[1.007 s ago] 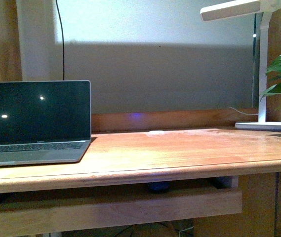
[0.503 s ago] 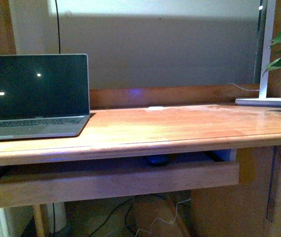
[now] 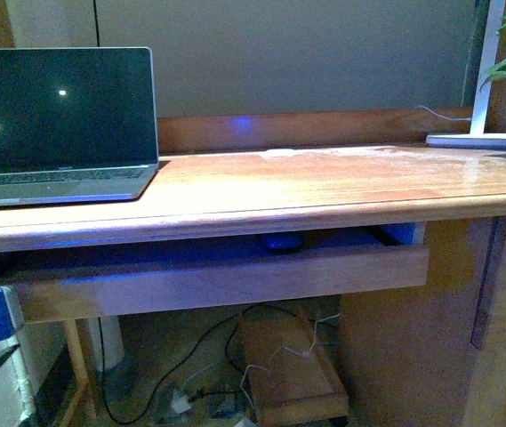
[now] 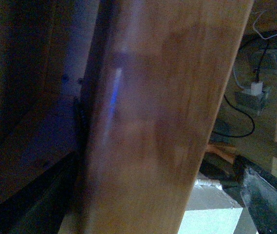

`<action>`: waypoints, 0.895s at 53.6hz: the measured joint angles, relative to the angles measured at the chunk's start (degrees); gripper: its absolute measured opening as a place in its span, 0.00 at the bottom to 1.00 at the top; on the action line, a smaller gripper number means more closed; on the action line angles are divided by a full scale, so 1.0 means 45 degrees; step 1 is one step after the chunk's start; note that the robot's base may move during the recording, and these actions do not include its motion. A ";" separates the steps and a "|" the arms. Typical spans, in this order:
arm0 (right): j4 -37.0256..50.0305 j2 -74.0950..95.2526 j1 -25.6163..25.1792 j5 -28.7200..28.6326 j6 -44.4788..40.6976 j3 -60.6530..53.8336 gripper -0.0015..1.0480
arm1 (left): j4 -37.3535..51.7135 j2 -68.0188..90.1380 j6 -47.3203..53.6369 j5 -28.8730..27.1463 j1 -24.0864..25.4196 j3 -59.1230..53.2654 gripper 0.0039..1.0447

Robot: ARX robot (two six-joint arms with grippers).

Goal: Place mouse

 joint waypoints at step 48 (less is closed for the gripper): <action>0.0000 0.0000 0.0000 0.0005 0.0000 0.0000 0.93 | -1.5086 -0.8208 -0.5008 0.6183 -0.1069 -0.2647 0.93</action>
